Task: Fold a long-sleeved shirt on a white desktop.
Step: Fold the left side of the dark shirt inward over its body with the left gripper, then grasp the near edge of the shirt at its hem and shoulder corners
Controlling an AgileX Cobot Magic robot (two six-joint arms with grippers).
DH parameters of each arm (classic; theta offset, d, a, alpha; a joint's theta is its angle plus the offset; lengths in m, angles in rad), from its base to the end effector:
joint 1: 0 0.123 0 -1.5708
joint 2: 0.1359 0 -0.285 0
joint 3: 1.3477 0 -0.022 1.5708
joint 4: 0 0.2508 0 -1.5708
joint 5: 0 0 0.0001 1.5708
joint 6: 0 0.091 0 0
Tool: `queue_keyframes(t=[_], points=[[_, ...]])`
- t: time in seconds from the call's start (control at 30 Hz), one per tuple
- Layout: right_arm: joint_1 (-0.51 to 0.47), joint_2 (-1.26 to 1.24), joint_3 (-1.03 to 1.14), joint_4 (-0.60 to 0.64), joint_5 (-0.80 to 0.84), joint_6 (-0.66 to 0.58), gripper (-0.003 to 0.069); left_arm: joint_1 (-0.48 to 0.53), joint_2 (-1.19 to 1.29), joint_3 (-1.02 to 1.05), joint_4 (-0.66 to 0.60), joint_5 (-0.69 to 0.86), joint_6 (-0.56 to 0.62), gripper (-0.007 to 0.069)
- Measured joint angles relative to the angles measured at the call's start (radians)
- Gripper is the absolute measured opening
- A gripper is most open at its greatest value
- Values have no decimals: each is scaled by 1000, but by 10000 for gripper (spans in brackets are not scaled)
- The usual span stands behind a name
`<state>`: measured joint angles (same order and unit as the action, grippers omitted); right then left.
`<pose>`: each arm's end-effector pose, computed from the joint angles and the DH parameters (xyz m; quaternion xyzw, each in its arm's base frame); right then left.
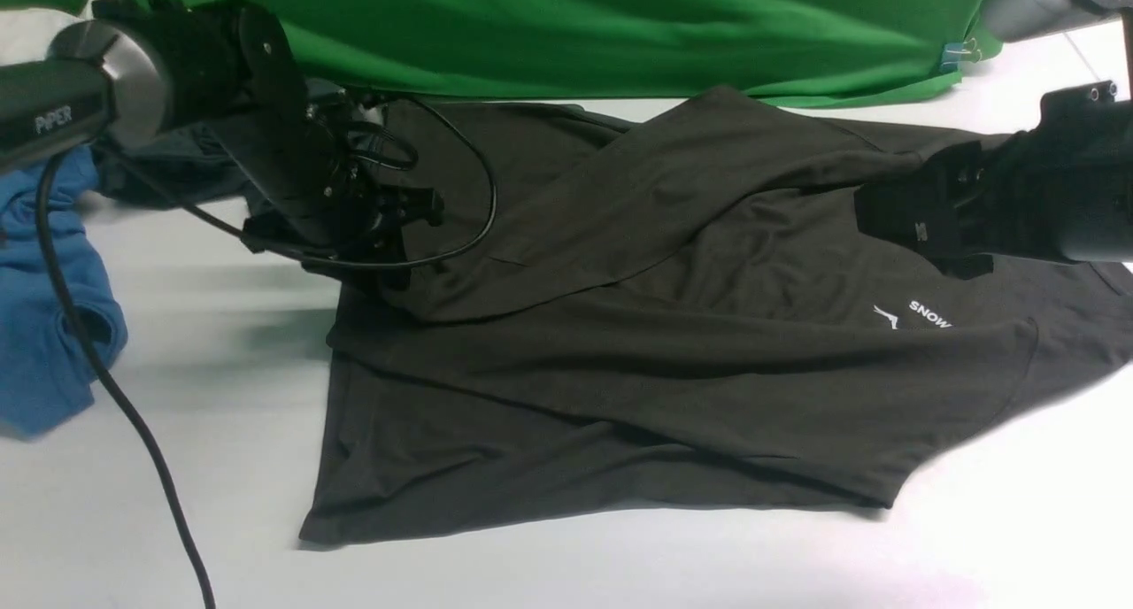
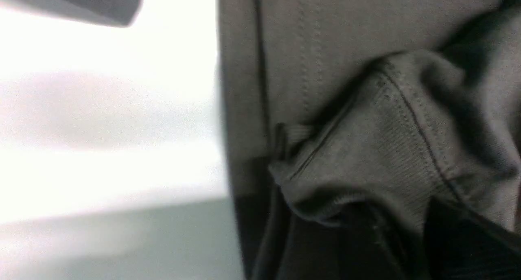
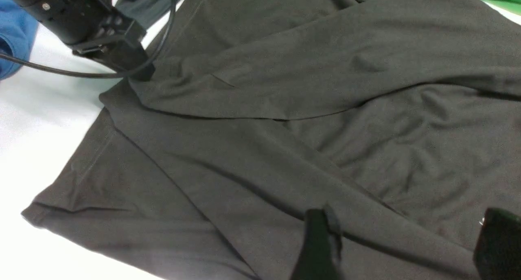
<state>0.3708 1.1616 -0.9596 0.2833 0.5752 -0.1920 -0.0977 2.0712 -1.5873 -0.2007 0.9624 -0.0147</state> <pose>0.2234 0.1017 0.3345 -0.1772 0.8810 0.1572 0.4096 0.4253 -0.0567 0.1880 -0.0072 0.9906 -0.0936 0.1000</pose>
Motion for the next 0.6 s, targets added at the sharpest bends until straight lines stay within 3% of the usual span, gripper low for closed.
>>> queue_keyframes(t=[0.13, 0.3, 0.47, 0.6], points=[[0, 0, 0, 0, -4, 0, 470, 0, -30, -1, 43, 83, -4, 484], [0, 0, 0, 0, -4, -2, 470, 0, -125, 48, 62, 231, 15, 645], [0, 0, 0, 0, -4, -11, 470, 0, -247, 256, 67, 233, 6, 663], [0, 0, 0, 0, -4, -14, 470, 0, -345, 491, -10, 141, -1, 663]])
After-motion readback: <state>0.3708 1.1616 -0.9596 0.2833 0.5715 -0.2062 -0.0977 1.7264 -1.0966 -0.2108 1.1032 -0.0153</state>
